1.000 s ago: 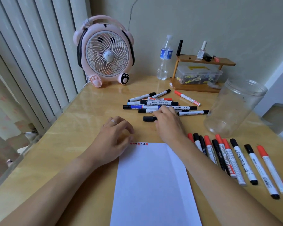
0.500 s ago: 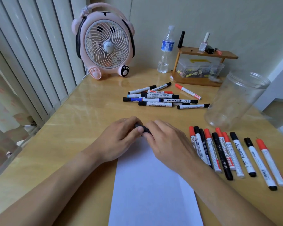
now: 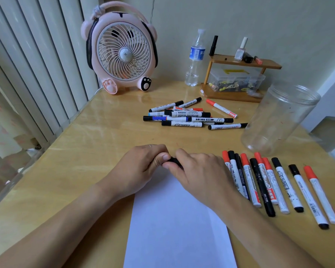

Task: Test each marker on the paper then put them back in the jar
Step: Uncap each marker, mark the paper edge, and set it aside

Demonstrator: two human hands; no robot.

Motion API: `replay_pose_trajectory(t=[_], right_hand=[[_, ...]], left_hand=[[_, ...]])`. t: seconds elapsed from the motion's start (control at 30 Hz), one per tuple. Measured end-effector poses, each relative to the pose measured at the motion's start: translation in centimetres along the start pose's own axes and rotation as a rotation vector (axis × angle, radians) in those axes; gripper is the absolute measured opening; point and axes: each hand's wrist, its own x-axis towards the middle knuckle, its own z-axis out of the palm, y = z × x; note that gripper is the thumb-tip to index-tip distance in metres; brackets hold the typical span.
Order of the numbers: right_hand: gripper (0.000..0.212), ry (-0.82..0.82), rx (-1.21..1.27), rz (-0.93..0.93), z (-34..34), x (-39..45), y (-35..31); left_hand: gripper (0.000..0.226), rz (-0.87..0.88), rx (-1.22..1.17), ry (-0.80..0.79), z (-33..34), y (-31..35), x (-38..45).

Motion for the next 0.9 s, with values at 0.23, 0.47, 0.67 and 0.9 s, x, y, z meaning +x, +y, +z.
replay_pose_trajectory(t=[0.23, 0.47, 0.67, 0.9], right_hand=[[0.056, -0.072, 0.026, 0.073, -0.9, 0.0, 0.7], [0.011, -0.12, 0.364, 0.301, -0.7, -0.2, 1.2], [0.02, -0.022, 0.984, 0.606, -1.0, 0.1, 0.8], [0.044, -0.014, 1.424, 0.814, -0.5, 0.1, 1.6]], left_hand=[[0.045, -0.028, 0.067, 0.042, -0.8, -0.5, -0.1], [0.01, -0.187, 0.15, 0.127, -0.5, -2.7, 0.1], [0.028, -0.271, 0.254, 0.073, 0.2, -2.7, 0.6], [0.033, -0.142, 0.375, 0.033, -0.6, -0.1, -0.8]])
